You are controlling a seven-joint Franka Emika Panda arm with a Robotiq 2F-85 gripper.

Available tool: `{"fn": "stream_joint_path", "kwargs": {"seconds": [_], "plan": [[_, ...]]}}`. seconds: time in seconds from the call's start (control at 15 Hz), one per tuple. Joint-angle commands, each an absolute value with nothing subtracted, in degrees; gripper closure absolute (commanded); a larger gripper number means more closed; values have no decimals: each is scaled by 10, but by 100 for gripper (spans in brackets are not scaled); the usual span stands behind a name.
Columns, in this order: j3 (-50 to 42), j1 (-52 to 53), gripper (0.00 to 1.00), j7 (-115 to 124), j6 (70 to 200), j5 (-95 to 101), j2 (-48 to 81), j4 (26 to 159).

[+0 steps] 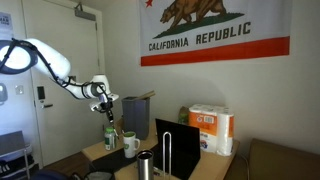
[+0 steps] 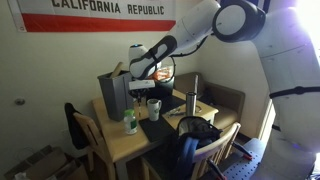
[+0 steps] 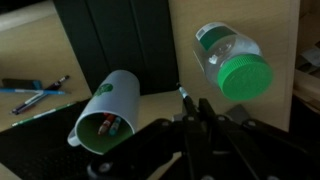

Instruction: Pick the marker from the cup and put it on the table

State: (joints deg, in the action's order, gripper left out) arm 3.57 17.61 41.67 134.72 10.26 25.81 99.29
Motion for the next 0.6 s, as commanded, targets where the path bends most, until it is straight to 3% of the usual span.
{"fn": "stream_joint_path", "kwargs": {"seconds": [0.0,0.53], "plan": [[15,195,94,404,1421,158,268,1025],[-60,250,94,437,1510,286,306,1067]]}}
